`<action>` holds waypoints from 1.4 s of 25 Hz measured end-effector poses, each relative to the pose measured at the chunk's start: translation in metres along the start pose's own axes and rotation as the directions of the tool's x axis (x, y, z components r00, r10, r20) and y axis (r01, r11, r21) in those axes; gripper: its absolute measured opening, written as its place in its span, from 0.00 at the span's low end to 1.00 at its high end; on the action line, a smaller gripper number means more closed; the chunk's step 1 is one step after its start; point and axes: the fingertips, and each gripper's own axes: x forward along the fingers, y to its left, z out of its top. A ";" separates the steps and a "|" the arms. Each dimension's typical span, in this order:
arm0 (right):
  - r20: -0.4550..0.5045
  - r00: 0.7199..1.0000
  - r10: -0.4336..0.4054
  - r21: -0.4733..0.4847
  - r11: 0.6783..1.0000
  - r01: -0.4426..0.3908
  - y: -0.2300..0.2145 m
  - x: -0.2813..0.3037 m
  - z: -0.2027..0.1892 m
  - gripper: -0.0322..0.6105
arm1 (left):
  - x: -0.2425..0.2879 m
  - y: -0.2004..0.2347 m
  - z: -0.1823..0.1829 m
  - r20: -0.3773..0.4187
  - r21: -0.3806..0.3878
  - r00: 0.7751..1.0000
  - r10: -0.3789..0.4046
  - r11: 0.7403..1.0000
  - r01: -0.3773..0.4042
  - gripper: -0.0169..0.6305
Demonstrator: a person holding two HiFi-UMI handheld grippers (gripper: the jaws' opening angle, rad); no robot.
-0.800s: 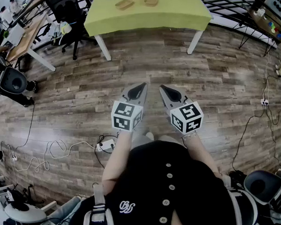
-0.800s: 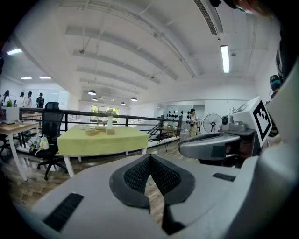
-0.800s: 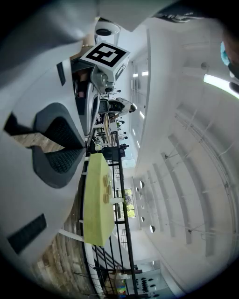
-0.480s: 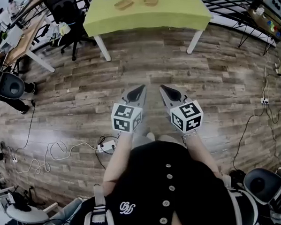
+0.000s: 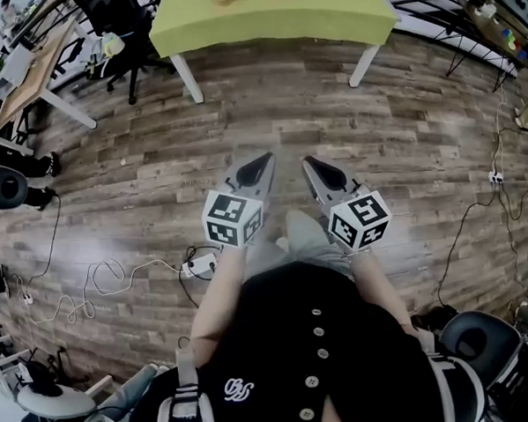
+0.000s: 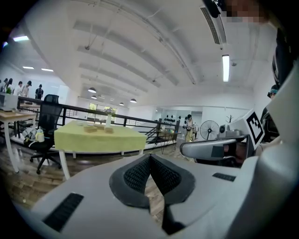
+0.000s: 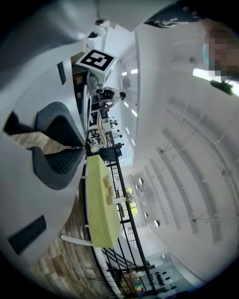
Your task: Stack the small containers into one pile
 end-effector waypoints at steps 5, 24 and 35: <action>-0.042 0.998 -0.047 -0.017 0.999 0.047 -0.020 0.017 -0.003 0.23 | 0.004 0.017 -0.003 -0.016 -0.010 1.000 0.013 1.000 -0.013 0.12; -0.079 0.996 -0.029 -0.055 0.998 0.025 -0.146 0.183 0.043 0.28 | 0.129 0.156 0.038 -0.048 -0.053 0.996 0.070 0.996 -0.073 0.31; -0.091 0.996 0.017 -0.058 0.998 -0.023 -0.220 0.260 0.077 0.28 | 0.221 0.218 0.073 -0.054 -0.080 0.994 0.100 0.991 -0.104 0.31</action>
